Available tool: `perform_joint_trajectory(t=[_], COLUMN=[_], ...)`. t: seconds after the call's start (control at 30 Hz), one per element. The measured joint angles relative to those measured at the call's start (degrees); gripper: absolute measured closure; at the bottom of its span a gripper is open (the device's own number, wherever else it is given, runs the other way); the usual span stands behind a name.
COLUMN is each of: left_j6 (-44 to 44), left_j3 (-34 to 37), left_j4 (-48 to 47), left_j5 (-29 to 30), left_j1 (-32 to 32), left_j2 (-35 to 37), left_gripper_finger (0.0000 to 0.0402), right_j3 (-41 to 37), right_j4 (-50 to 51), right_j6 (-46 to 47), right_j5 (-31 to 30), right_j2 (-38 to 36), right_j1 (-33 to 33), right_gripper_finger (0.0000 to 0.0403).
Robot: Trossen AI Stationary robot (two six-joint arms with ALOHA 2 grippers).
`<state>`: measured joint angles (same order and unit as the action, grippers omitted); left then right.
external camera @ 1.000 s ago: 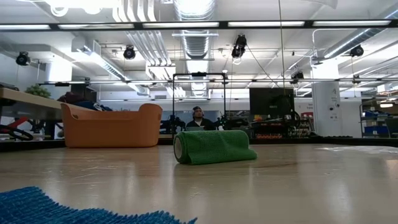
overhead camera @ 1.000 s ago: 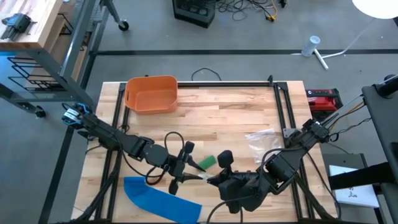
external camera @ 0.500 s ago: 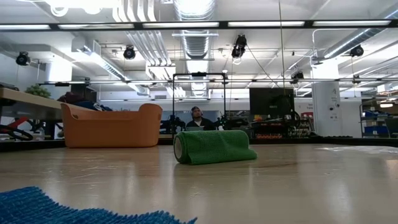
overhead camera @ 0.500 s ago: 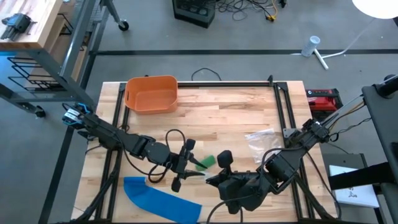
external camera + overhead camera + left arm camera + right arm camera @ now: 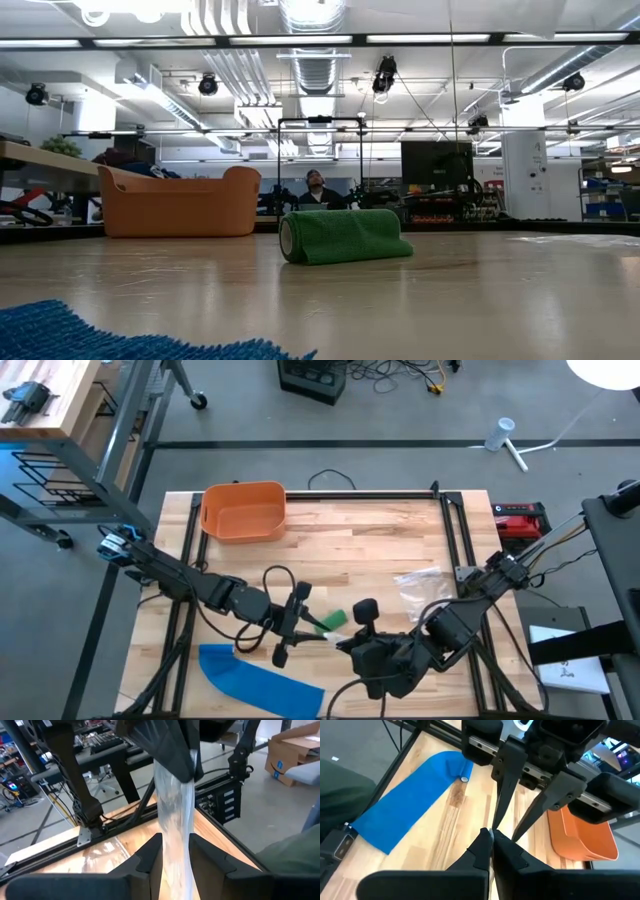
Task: Roll bandage
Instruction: Open the top transparent zip bag
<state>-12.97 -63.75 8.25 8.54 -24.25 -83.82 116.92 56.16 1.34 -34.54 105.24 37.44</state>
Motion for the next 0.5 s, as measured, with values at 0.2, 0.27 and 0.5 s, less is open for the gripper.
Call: perform_joint_trajectory(t=[0.2,0.27,0.5], left_j6=[0.00,0.00,-0.02], left_j3=[0.02,0.02,0.02], left_j4=[0.13,0.14,0.31], left_j5=[-0.02,-0.02,-0.04], left_j1=[0.11,0.11,0.15], left_j2=[-0.39,-0.48,-0.48], left_gripper_finger=[0.0307,0.0304,0.0295], right_j3=[0.00,0.00,0.00], right_j4=[-2.20,-2.83,-3.11], right_j6=[-2.51,-2.68,-2.66], right_j5=[-0.01,0.01,-0.09], right_j2=[0.78,1.00,1.08], right_j1=[-0.03,-0.17,-0.25], right_gripper_finger=[0.0401,0.0401,0.0401])
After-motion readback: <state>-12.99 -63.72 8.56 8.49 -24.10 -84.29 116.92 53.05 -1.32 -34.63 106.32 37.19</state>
